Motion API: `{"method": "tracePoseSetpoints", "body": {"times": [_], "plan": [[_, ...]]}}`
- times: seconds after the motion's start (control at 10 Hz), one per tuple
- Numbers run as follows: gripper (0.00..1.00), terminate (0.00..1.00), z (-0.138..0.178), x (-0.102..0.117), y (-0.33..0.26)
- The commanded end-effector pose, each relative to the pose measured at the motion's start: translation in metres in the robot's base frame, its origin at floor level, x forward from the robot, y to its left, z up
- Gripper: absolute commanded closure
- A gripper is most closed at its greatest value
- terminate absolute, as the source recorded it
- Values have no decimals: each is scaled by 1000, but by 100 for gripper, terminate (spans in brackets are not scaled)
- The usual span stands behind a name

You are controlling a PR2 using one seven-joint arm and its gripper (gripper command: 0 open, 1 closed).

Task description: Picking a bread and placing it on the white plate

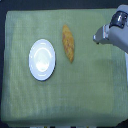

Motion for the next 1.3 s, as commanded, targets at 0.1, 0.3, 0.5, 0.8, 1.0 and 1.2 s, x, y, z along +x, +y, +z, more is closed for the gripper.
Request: {"method": "tracePoseSetpoints", "body": {"times": [0.1, 0.3, 0.5, 0.8, 1.0, 1.2], "plan": [[0, 0, -2, -2, 1], [0, 0, -7, 3, 5], [0, 0, -10, 18, 32], [0, 0, -10, 45, 70], [0, 0, -24, 54, 103], [0, 0, -47, 70, 141]]}}
